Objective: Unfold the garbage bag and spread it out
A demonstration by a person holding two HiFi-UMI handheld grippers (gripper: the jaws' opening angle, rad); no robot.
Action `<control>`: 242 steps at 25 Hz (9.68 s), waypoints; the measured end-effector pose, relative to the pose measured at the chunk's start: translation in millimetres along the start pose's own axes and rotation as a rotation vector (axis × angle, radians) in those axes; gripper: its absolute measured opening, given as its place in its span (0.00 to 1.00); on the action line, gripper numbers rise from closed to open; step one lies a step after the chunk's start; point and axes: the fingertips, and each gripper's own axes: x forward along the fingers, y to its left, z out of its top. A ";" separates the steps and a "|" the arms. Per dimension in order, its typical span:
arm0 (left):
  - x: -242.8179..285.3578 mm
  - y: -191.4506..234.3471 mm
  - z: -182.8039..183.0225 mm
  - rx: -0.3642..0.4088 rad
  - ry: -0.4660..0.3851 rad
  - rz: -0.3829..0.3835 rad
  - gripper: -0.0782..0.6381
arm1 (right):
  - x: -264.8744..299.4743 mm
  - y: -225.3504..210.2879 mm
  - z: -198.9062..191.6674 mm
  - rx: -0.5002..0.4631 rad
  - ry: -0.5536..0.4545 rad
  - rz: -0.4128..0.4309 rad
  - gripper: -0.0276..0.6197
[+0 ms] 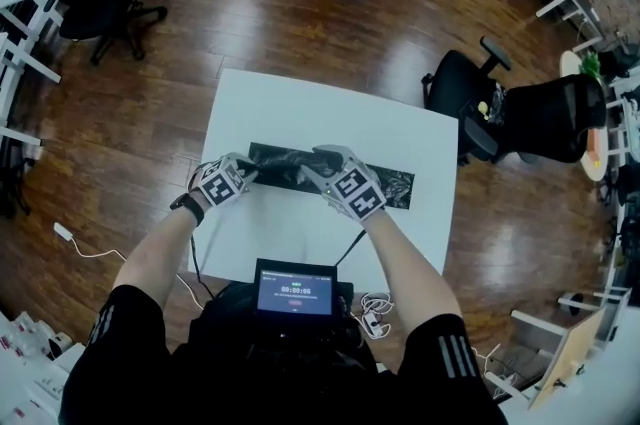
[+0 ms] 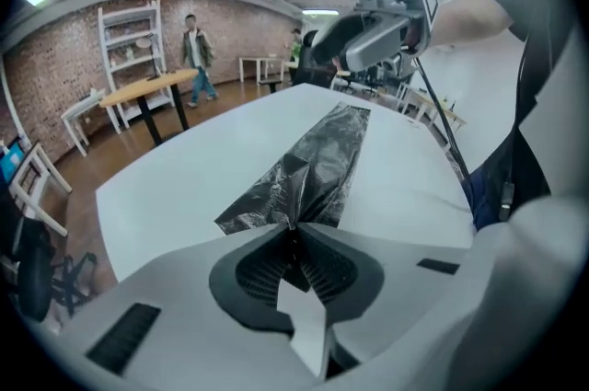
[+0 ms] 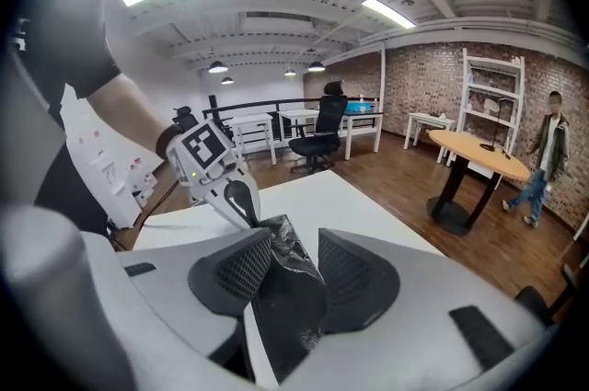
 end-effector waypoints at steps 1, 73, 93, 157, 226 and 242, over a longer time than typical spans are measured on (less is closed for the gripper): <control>-3.9 0.7 4.2 -0.013 -0.014 -0.001 0.15 | 3.9 5.3 3.1 -0.020 0.004 0.018 0.32; 36.3 -16.3 -7.7 -0.086 0.013 0.127 0.23 | 132.4 -108.9 -46.2 -0.222 0.347 -0.120 0.30; 41.4 -16.0 -3.1 -0.104 0.015 0.120 0.23 | 55.6 -117.9 -22.2 0.002 0.138 -0.035 0.35; 108.8 -73.4 89.0 -0.021 0.031 -0.052 0.34 | 34.1 -156.8 -105.1 0.044 0.278 -0.080 0.05; 171.8 -181.7 145.3 0.220 0.090 -0.314 0.34 | -14.3 -204.1 -191.9 0.103 0.464 -0.209 0.10; 145.3 -71.5 195.2 0.229 -0.039 -0.021 0.34 | -82.9 -178.9 -118.6 0.102 0.147 -0.244 0.17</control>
